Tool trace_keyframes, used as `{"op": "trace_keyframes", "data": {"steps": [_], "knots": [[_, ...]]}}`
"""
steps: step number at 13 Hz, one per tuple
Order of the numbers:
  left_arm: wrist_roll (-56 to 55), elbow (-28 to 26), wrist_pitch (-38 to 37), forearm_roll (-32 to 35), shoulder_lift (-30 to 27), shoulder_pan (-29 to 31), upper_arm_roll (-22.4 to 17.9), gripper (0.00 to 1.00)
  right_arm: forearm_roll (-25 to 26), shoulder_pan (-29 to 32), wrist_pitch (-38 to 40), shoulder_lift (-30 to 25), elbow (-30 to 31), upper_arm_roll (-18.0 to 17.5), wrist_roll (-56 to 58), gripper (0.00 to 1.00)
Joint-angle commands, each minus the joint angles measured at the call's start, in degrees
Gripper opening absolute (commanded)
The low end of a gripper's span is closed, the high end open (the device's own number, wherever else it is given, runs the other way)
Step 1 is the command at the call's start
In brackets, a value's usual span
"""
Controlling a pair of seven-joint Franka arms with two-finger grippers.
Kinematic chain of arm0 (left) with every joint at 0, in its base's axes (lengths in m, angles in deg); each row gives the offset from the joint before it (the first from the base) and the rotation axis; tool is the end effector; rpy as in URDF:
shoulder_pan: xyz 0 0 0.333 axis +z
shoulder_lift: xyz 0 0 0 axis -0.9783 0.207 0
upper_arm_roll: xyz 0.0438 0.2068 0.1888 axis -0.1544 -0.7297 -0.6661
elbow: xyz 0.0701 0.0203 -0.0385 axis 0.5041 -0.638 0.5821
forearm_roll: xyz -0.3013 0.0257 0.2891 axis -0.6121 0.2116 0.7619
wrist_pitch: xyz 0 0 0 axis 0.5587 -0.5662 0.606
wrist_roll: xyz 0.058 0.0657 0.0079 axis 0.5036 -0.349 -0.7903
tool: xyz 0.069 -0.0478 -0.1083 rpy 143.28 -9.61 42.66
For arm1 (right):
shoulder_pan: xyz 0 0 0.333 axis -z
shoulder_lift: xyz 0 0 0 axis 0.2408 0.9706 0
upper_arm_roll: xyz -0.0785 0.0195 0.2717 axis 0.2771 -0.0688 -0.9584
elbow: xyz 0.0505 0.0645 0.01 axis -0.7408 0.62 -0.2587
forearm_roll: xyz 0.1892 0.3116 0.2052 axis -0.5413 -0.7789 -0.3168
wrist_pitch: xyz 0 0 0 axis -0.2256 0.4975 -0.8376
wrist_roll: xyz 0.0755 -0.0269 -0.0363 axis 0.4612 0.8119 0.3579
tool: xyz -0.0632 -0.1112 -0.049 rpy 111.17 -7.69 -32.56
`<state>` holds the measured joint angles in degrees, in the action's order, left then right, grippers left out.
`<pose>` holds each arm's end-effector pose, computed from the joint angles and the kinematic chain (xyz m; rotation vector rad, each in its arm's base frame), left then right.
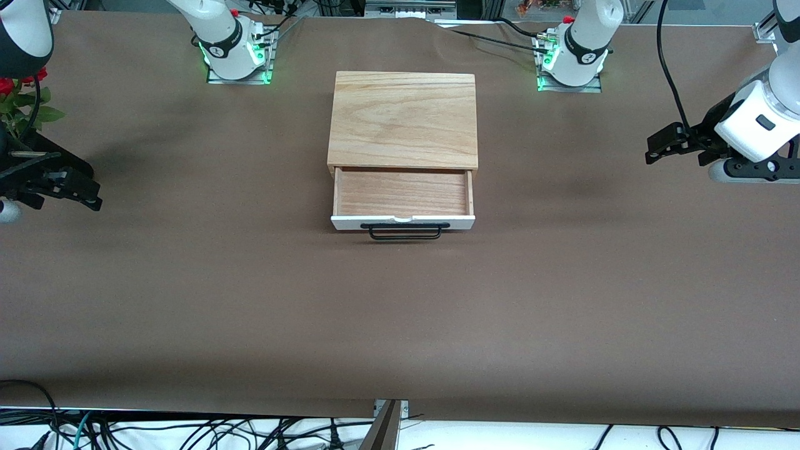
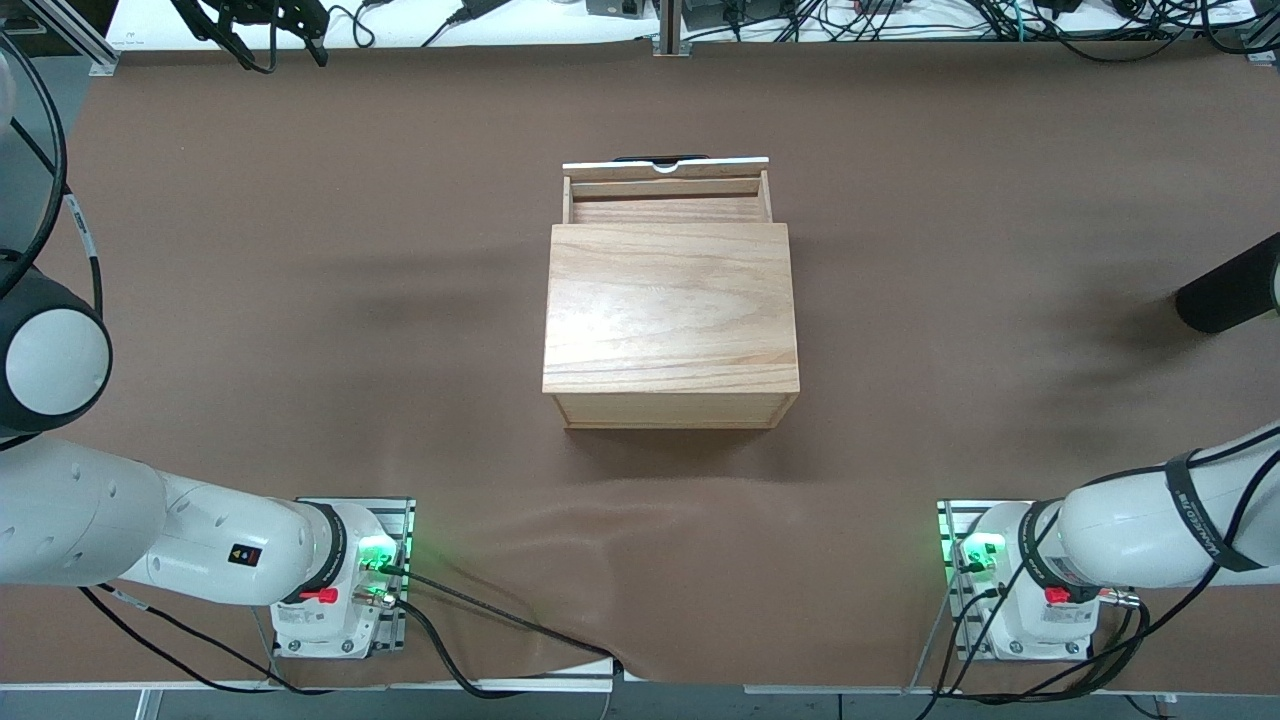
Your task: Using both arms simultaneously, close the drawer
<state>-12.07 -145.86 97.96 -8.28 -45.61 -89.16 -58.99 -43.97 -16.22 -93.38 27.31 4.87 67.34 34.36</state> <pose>0.5828 -0.0433 0.5287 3.0994 0.0360 -0.1466 0.6485 -0.0040 0.5244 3.0919 0.0027 0.1420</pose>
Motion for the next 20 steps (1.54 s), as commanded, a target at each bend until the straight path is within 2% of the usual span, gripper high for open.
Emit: {"op": "trace_keyframes", "data": {"steps": [1,20], "knots": [[0.0,2.1,-1.1,1.8,0.7,2.1,1.9,1.00,-1.5,0.5,0.5,0.4,-1.1,-0.2,-0.9,1.00],[-0.7,2.3,-1.1,1.9,0.9,1.7,2.2,1.00,-1.5,1.7,0.8,0.5,-1.1,-0.2,-0.9,1.00]]}}
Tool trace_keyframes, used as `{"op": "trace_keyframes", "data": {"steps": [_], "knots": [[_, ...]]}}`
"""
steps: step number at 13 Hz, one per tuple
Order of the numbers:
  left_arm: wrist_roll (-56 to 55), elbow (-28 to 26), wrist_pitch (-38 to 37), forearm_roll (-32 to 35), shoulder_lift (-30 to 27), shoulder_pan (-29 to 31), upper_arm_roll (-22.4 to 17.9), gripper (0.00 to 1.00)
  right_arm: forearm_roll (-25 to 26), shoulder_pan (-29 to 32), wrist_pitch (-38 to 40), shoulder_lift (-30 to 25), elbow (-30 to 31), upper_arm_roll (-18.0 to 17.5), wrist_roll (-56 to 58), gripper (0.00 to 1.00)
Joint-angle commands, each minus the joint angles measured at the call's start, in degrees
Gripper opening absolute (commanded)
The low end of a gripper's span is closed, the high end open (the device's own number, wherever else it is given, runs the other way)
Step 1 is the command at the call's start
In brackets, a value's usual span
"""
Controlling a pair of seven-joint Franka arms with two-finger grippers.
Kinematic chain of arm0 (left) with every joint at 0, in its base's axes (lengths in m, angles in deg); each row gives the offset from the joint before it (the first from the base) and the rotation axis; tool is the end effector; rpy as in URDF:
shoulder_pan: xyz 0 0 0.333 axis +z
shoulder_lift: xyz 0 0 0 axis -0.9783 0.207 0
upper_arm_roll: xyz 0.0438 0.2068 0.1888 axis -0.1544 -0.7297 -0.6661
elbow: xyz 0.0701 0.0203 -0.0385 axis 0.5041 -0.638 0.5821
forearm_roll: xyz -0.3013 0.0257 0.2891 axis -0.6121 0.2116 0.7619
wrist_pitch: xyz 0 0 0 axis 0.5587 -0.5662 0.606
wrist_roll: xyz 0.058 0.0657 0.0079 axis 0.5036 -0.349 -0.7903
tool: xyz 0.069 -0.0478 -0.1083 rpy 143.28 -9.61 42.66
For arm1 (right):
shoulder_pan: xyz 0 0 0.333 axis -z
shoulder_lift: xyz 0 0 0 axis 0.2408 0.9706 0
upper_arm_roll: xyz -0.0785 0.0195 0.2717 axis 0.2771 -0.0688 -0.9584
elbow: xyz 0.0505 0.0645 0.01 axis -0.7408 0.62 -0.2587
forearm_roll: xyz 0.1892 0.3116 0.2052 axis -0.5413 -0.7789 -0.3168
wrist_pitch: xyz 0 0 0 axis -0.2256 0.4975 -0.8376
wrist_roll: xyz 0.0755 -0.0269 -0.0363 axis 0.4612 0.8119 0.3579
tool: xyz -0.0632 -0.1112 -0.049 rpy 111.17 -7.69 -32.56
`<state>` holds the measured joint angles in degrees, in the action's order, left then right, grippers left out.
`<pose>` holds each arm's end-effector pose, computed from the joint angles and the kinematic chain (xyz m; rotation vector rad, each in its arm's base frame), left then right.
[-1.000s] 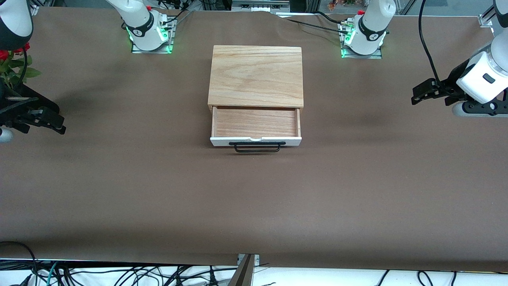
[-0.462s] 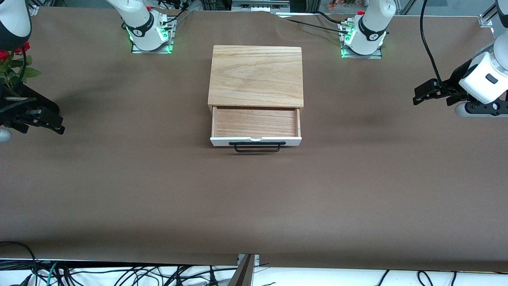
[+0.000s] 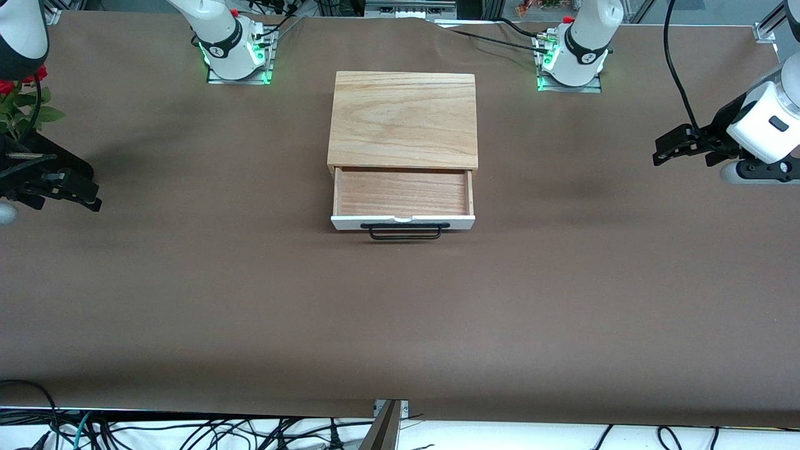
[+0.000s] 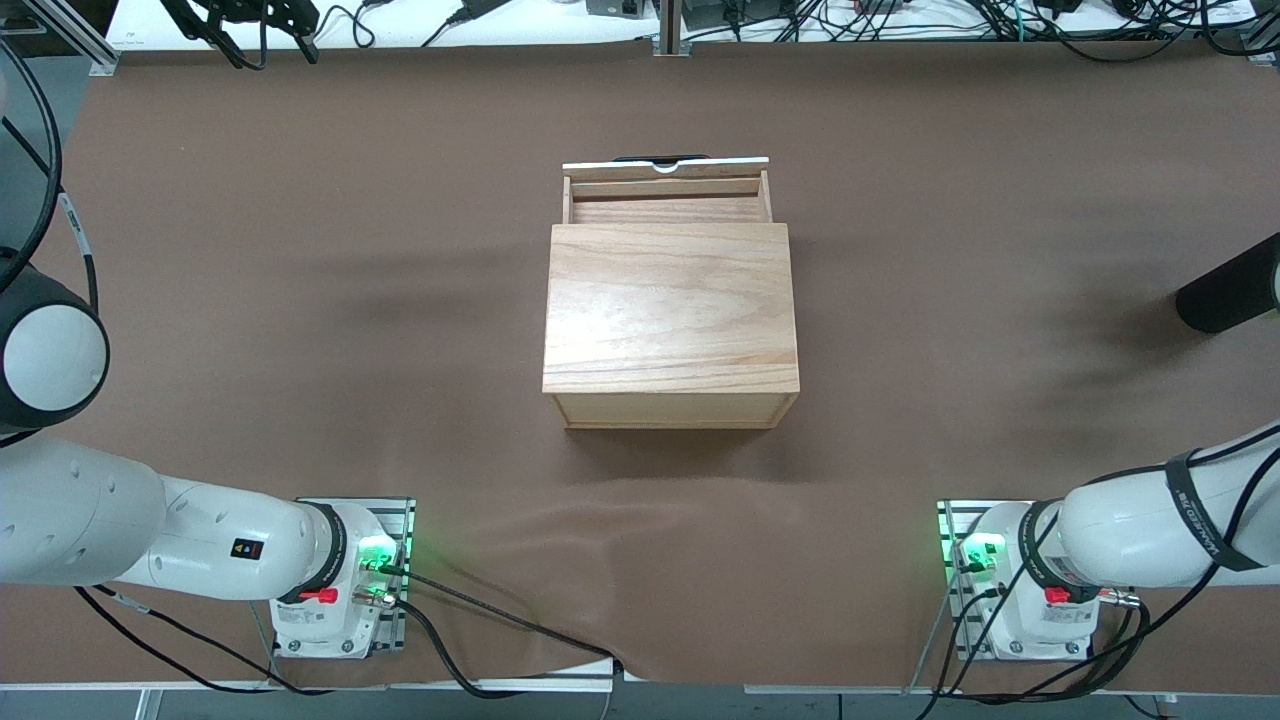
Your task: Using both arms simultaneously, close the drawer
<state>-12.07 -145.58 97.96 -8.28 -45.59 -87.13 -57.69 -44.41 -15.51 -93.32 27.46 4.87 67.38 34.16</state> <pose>0.5838 -0.0357 0.5308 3.0976 0.0554 -0.1394 0.6487 -0.0115 0.5226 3.0990 -0.0242 0.1363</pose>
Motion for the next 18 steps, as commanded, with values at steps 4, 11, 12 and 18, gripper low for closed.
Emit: {"op": "trace_keyframes", "data": {"steps": [4,11,12,18], "knots": [[-0.7,2.0,-1.0,1.5,0.9,-0.1,0.9,1.00,-1.1,1.0,0.7,0.4,-1.1,-0.2,-0.6,1.00],[-0.8,2.0,-1.0,1.5,1.4,-0.3,1.0,1.00,-1.1,1.0,0.7,0.5,-1.1,-0.2,-0.6,1.00],[-0.7,1.9,-0.9,1.5,1.6,0.1,1.8,1.00,-1.1,1.0,0.7,0.5,-1.1,-0.2,-0.6,1.00],[-0.3,2.0,-0.9,1.9,3.2,4.7,6.5,1.00,-1.1,1.0,0.6,0.5,-1.1,-0.2,-0.6,1.00]]}}
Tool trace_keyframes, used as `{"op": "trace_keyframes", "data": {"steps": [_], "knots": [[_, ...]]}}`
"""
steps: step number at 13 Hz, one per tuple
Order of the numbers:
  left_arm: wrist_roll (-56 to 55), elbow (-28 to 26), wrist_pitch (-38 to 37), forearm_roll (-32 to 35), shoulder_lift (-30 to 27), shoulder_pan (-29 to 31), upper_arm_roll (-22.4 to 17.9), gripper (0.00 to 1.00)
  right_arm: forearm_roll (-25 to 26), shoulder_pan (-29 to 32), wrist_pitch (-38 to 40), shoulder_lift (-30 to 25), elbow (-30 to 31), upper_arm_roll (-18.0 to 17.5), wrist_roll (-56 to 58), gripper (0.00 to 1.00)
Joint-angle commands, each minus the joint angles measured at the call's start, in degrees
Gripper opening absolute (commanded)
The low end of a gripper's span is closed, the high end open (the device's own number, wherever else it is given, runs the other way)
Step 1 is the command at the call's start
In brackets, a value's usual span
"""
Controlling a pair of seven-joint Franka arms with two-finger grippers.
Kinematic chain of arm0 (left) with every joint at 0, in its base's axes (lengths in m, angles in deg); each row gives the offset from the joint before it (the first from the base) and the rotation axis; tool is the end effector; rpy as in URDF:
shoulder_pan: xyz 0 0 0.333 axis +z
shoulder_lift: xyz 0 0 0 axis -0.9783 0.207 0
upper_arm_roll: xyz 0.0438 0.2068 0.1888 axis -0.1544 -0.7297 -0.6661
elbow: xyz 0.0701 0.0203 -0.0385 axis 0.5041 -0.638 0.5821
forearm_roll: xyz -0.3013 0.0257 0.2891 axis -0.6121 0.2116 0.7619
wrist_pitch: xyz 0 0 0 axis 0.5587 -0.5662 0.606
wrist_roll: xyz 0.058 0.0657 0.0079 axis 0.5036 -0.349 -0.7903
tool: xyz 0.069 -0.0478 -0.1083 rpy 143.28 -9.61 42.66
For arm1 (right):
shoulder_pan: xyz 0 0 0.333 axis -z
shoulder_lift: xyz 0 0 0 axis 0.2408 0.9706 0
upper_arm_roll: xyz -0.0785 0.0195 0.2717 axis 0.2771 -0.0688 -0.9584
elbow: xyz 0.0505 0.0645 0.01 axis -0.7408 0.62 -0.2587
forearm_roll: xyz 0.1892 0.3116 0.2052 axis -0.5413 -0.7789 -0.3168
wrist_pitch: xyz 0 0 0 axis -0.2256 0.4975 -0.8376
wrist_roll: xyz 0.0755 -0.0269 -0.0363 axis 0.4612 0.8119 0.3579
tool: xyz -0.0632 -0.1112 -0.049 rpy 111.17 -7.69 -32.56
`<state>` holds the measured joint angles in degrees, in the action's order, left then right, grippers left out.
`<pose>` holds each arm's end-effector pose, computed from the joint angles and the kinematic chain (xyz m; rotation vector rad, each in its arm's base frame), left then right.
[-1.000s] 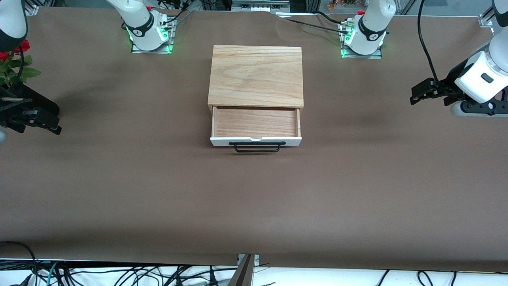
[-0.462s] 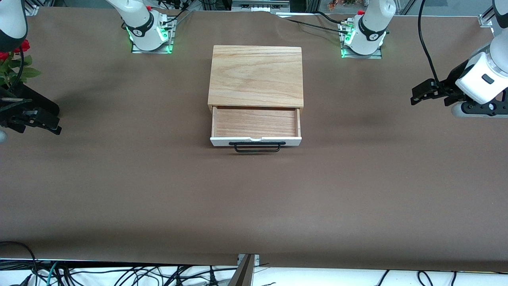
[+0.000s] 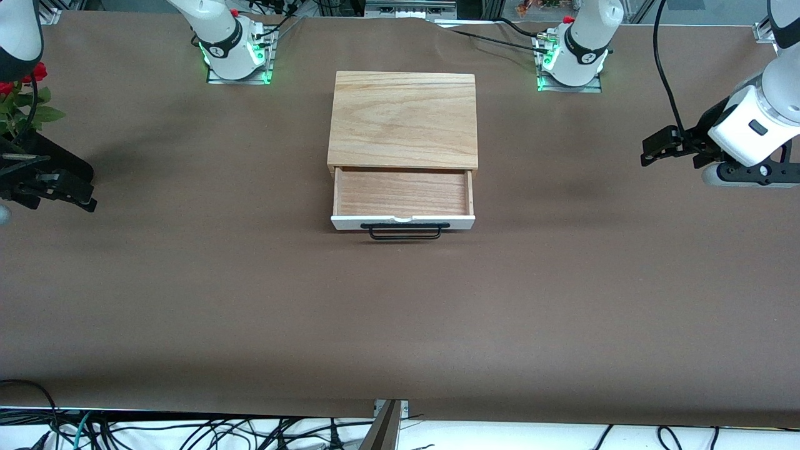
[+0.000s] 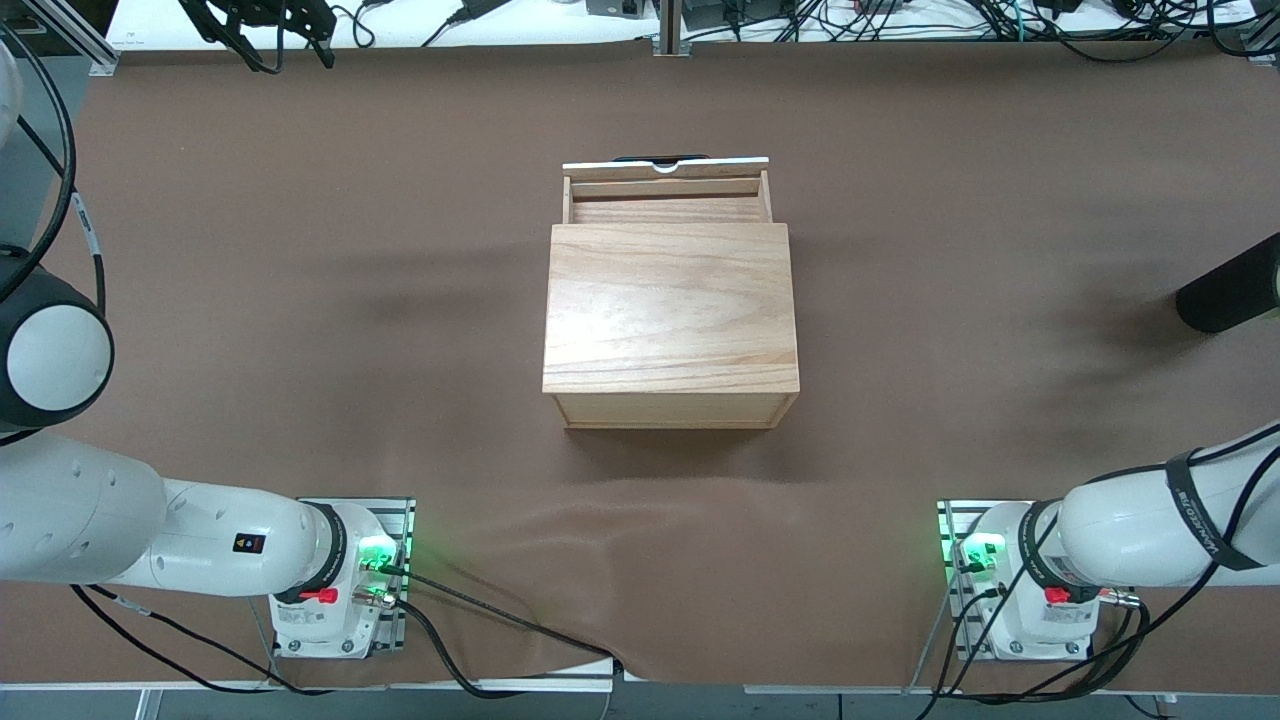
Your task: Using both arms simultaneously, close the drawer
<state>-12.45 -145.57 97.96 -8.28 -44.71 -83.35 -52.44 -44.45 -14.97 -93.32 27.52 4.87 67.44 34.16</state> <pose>0.5858 -0.0500 0.5218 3.0956 0.0264 -0.1647 0.6488 -0.0182 0.5219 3.0990 -0.0405 0.1344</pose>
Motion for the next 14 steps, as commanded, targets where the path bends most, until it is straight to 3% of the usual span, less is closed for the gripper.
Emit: {"op": "trace_keyframes", "data": {"steps": [1,4,6,10,14], "knots": [[0.4,2.0,-0.9,1.9,2.5,1.0,1.2,1.00,-1.0,0.5,0.6,0.4,-1.1,-0.2,-0.6,1.00],[0.5,2.2,-0.2,1.0,3.1,1.4,1.6,1.00,-1.0,0.5,0.5,0.6,-1.3,-0.2,-0.2,1.00],[0.6,1.6,2.2,0.7,7.0,0.7,3.2,1.00,-1.0,0.5,0.5,0.6,-1.3,-0.3,-0.2,1.00],[0.7,1.4,6.4,-8.6,9.0,0.6,5.8,1.00,-1.0,0.5,0.6,0.6,-1.3,-0.2,-0.1,1.00],[-0.3,0.2,18.0,-13.2,14.2,-1.5,10.4,1.00,-1.0,0.5,0.7,0.6,-1.2,-0.2,-0.1,1.00]]}}
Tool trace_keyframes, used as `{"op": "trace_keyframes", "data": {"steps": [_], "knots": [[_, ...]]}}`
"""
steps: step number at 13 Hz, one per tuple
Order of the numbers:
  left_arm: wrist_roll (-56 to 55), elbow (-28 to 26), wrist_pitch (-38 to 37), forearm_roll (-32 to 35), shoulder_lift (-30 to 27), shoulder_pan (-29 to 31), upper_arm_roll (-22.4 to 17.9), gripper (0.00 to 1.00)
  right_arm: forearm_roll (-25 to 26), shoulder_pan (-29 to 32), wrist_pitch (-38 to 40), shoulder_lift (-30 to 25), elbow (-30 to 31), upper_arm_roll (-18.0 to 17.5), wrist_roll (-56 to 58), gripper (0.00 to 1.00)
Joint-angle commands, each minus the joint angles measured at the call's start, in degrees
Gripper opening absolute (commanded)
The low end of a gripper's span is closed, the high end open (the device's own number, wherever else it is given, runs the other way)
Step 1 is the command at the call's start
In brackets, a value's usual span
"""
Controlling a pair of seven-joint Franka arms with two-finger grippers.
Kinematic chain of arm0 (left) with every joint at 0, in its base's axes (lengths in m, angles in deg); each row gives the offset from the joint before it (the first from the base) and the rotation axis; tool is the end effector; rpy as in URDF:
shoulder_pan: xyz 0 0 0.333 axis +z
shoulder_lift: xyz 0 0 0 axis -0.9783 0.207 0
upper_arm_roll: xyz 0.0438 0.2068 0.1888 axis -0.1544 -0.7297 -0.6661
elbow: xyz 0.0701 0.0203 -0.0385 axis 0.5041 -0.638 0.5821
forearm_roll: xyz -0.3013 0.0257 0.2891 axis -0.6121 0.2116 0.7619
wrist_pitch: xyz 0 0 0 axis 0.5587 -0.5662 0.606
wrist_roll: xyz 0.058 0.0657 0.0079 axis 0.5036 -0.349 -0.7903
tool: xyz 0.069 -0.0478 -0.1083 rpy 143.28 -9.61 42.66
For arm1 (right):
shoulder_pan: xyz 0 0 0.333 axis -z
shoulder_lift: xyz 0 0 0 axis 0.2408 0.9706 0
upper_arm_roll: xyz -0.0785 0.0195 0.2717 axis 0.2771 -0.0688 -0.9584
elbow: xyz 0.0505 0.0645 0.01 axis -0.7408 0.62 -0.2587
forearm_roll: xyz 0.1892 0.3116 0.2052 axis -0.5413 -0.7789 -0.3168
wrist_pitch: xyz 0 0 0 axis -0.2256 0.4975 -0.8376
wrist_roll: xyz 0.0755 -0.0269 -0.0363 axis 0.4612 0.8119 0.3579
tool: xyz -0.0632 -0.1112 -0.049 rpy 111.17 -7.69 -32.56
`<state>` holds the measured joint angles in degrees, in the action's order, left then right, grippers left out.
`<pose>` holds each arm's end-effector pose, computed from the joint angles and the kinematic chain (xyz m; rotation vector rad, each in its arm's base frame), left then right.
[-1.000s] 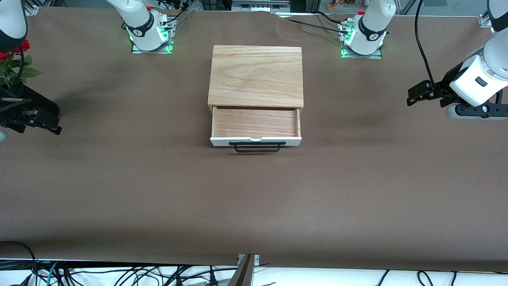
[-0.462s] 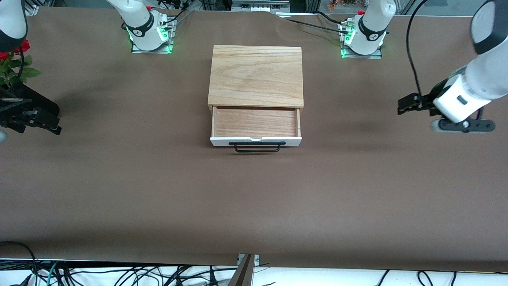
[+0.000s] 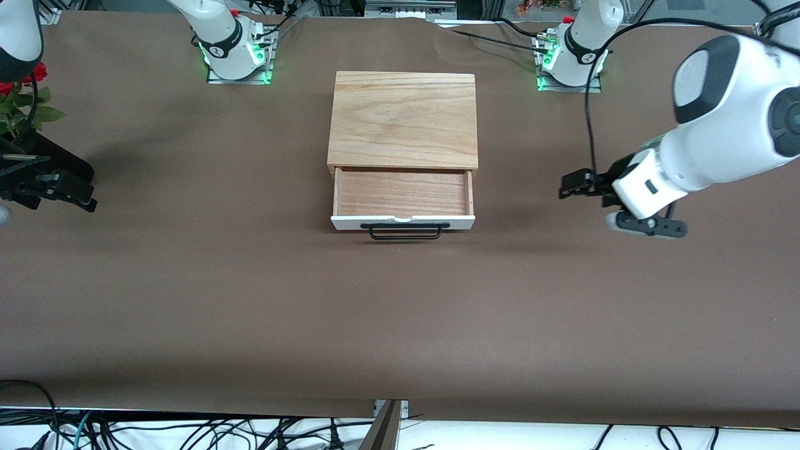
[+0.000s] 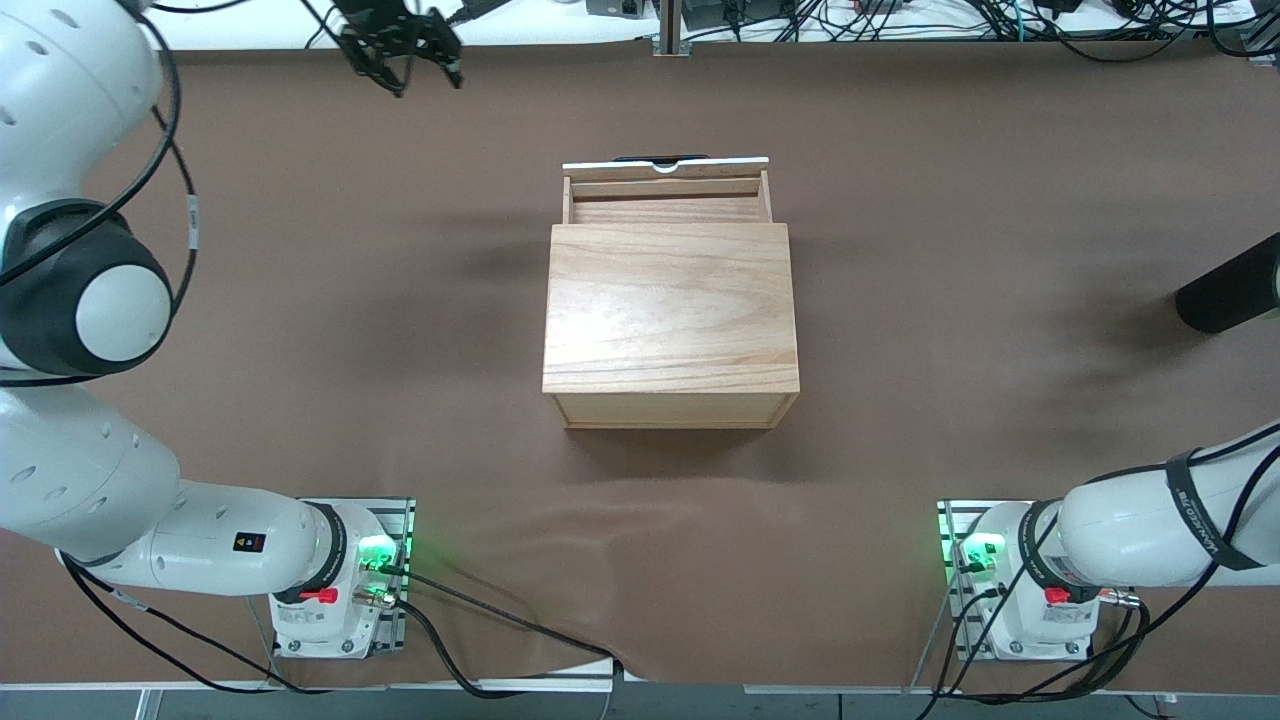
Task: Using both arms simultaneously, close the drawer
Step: 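Move the right gripper and the left gripper toward the drawer front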
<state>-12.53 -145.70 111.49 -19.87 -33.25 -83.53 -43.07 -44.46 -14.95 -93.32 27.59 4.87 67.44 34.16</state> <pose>0.6257 -0.1763 0.4207 2.8652 -0.1246 -0.1617 0.6490 -0.0184 0.5211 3.0992 -0.0410 0.1325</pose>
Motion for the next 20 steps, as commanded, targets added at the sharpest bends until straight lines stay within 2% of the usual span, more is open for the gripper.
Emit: {"op": "trace_keyframes", "data": {"steps": [1,3,7,10,14,16,19,20], "knots": [[-0.4,0.3,6.8,-4.0,4.1,-2.5,1.1,1.00,-1.1,0.5,0.9,0.6,-1.1,-0.3,-0.1,1.00],[-0.5,0.3,11.2,-9.2,6.5,-3.0,1.1,1.00,-1.2,0.1,1.1,1.7,-0.9,-0.4,0.1,1.00],[-0.5,0.4,18.5,-13.3,10.7,-5.9,1.1,1.00,-1.4,-3.5,0.3,4.0,-0.9,-2.7,-0.4,1.00],[-0.5,0.5,23.2,-16.1,14.4,-8.4,1.1,1.00,-9.1,-6.8,-2.7,8.8,-1.0,-2.8,-0.6,1.00],[-0.7,0.7,30.2,-18.6,18.3,-12.3,1.1,1.00,-13.5,-11.7,-8.2,15.5,-1.0,-3.0,-0.7,1.00],[-0.7,0.7,30.6,-19.6,19.2,-12.7,1.1,1.00,-15.0,-13.9,-12.2,18.3,-1.0,-3.0,-0.8,1.00],[-0.7,0.0,30.1,-19.8,19.2,-12.8,1.1,1.00,-21.9,-16.8,-15.7,21.2,-1.2,-3.0,-0.8,1.00],[-0.7,-0.2,29.8,-19.8,19.1,-12.8,1.1,1.00,-22.6,-17.6,-16.4,21.7,-1.2,-3.0,-0.7,1.00]]}}
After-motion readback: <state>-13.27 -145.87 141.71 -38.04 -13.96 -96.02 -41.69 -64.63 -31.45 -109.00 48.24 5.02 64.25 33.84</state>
